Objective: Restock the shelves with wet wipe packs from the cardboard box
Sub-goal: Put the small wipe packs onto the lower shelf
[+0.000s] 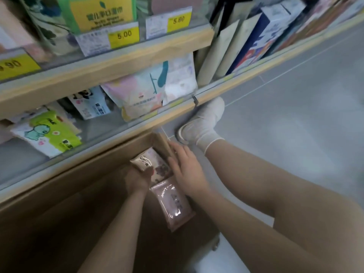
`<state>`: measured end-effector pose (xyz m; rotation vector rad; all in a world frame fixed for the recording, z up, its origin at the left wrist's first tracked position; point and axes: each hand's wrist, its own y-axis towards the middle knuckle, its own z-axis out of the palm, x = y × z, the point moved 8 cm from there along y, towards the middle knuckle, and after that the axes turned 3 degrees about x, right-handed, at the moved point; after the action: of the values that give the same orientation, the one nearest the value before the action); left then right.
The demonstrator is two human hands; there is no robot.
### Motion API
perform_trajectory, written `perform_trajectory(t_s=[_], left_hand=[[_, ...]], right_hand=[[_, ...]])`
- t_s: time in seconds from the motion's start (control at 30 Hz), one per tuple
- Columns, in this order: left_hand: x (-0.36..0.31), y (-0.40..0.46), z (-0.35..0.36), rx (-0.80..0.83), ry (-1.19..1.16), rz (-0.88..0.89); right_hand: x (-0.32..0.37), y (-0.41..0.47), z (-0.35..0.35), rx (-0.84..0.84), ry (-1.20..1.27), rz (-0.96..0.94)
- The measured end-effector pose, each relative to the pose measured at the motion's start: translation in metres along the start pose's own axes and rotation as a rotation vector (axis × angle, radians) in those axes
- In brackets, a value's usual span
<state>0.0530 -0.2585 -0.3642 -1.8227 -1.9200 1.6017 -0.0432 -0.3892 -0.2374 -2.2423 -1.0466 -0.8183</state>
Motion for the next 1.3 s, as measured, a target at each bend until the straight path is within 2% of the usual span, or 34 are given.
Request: perform_trajectory(t_s=[0.2,0.33,0.43,0.53,0.6,0.73,0.83,0.93,1.07,1.17,1.3], left_hand=[[0.009,-0.008,-0.019,-0.036,-0.081,-0.032],[0.010,-0.024,-0.049,-0.028,-0.107,0.031],[0.020,-0.038,-0.085,-0.062,-0.123,0.083],[0.039,-0.054,-0.119,-0.100,-0.119,0.117],[0.054,-0.061,-0.134,-0.086,-0.135,0.138],[0.081,-0.060,-0.156,-0.125,-0.167,0.137],[0.093,-0.050,-0.159,-0.111,-0.180,0.129],[0.102,-0.039,-0.154,-0.083,-0.186,0.132],[0.107,-0.030,-0.144,-0.072,-0.221,0.121],[0.106,-0.029,-0.140,-0.063,-0.225,0.120],[0.102,-0.033,-0.143,-0.066,-0.252,0.109]], right_hand=[[0.002,-0.002,-0.003,0.006,-0.008,0.006],[0.015,-0.009,-0.011,-0.064,-0.182,-0.031],[0.050,-0.017,-0.015,-0.177,-0.355,-0.255],[0.079,-0.024,0.018,-0.086,-0.428,-0.455],[0.077,-0.022,0.049,0.055,-0.462,-0.383],[0.029,-0.004,0.096,0.266,-0.399,0.056],[0.003,0.013,0.119,0.337,-0.346,0.218],[-0.011,0.027,0.131,0.317,-0.543,0.226],[-0.019,0.037,0.137,0.291,-0.682,0.297],[-0.018,0.040,0.131,0.233,-0.664,0.327],[-0.003,0.035,0.119,0.143,-0.591,0.198]])
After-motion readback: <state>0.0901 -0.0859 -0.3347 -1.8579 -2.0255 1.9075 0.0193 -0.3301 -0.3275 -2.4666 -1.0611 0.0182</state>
